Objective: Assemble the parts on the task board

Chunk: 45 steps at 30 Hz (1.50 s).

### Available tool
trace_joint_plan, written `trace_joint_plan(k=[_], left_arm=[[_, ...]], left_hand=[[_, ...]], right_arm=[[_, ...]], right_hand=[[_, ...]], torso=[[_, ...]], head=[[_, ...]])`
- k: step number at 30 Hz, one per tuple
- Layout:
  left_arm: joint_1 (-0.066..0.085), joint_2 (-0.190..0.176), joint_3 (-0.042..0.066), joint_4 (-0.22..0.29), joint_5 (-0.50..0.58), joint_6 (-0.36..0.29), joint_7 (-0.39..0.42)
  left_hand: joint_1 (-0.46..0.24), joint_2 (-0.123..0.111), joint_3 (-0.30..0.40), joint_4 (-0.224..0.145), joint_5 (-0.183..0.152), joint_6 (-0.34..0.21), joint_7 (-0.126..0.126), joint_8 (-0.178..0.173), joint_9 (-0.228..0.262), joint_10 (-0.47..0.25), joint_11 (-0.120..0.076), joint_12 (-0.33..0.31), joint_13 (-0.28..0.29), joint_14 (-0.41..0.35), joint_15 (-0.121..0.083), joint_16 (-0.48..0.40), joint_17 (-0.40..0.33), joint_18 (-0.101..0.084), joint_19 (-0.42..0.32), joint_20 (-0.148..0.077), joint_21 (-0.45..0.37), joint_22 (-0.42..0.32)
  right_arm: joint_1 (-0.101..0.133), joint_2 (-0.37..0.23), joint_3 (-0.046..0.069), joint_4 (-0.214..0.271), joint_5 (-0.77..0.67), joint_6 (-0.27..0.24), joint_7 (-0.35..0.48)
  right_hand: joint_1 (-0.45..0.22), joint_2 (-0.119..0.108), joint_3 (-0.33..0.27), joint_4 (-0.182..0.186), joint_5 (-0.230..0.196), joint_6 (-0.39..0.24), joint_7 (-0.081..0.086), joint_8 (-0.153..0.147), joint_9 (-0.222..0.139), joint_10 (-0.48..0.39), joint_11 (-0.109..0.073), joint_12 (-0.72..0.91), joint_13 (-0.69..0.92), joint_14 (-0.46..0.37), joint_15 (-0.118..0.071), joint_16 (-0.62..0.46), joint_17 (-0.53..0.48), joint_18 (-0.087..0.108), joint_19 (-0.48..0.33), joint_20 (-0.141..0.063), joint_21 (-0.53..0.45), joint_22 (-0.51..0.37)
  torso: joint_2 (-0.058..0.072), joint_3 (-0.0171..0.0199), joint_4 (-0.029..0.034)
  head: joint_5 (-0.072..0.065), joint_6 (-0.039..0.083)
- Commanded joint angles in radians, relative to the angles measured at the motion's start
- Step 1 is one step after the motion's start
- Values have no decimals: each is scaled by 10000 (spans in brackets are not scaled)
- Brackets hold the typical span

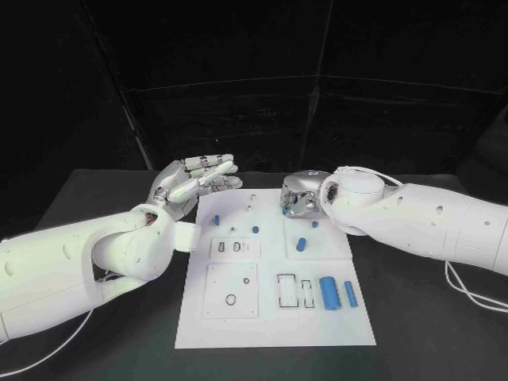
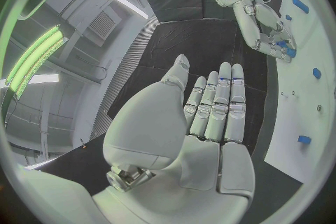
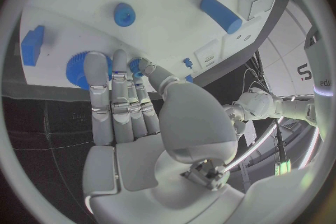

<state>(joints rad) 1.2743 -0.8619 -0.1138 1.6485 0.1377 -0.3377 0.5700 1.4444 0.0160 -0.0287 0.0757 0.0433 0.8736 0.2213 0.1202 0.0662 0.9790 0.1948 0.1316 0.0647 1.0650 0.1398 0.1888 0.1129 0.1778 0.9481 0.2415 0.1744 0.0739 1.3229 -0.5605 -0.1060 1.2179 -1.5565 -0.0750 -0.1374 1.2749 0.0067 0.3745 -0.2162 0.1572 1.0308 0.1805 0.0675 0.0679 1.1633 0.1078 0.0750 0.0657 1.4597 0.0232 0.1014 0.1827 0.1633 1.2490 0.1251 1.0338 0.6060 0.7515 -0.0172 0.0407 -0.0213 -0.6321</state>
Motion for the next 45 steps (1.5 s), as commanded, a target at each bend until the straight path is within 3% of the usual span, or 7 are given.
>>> trace_joint_plan(k=[1,4,9,15,19,29,45], left_arm=[[17,12,10,-2,4,85,29],[17,6,10,-14,4,81,24],[17,-2,10,-36,4,75,19],[17,18,10,-57,4,91,16],[17,21,10,-73,4,96,10],[24,27,10,-92,4,95,3],[102,78,12,-65,4,97,-4]], left_hand=[[2,125,-6,-55,33,-90,362,-36,-13,-45,13,-46,-9,3,23,-60,-14,20,21,63,-41,-11],[21,144,0,-77,33,-87,362,-43,-9,-39,11,-50,-6,15,20,-62,-12,23,29,63,-49,-15],[21,144,0,-77,33,-87,362,-43,-9,-39,11,-50,-6,15,20,-62,-12,23,29,63,-49,-15],[21,144,0,-77,33,-87,362,-43,-9,-39,11,-50,-6,15,20,-62,-12,23,29,63,-49,-15],[21,144,0,-77,33,-87,362,-43,-9,-39,11,-50,-6,15,20,-62,-12,23,29,63,-49,-15],[21,144,0,-77,33,-87,362,-43,-9,-39,11,-50,-6,15,20,-62,-12,23,29,63,-49,-15],[21,144,0,-77,33,-87,362,-43,-9,-39,11,-50,-6,15,20,-62,-12,23,29,63,-49,-15]], right_arm=[[7,-65,-4,81,40,-549,166],[6,-165,-4,233,149,-1163,311],[7,-242,-1,439,321,-1968,431],[10,-85,7,332,447,-2458,358],[11,141,11,96,482,-2709,325],[14,901,15,-685,501,-2983,378],[16,1789,17,-1598,511,-2402,370]], right_hand=[[-26,27,241,77,-24,201,-37,91,31,206,-45,73,26,90,-40,-50,41,-55,46,-25,229,286],[28,12,506,149,-2,425,-113,145,48,455,-118,137,52,99,-76,-80,95,-137,232,-54,622,841],[70,2,655,189,9,531,-149,165,54,556,-156,150,60,103,-88,-100,126,-158,276,-73,758,1005],[68,-26,688,200,22,535,-144,156,50,552,-153,135,56,104,-88,-105,135,-162,278,-76,783,1030],[49,-55,703,217,27,532,-139,145,46,548,-148,124,52,107,-84,-109,142,-165,276,-76,799,1042],[33,-117,748,241,31,510,-130,115,34,527,-140,93,43,111,-83,-117,158,-171,280,-75,845,1091],[1,-249,830,295,-66,454,-97,50,13,457,-108,18,27,123,-68,-134,195,-179,266,-66,917,1151]], torso=[[-2,3,-6],[-19,5,-15],[-21,-7,-18],[0,-2,36],[10,3,43],[77,-8,80],[196,-38,158]], head=[[12,-12],[29,-3],[55,42],[59,120],[139,153],[160,249],[120,276]])
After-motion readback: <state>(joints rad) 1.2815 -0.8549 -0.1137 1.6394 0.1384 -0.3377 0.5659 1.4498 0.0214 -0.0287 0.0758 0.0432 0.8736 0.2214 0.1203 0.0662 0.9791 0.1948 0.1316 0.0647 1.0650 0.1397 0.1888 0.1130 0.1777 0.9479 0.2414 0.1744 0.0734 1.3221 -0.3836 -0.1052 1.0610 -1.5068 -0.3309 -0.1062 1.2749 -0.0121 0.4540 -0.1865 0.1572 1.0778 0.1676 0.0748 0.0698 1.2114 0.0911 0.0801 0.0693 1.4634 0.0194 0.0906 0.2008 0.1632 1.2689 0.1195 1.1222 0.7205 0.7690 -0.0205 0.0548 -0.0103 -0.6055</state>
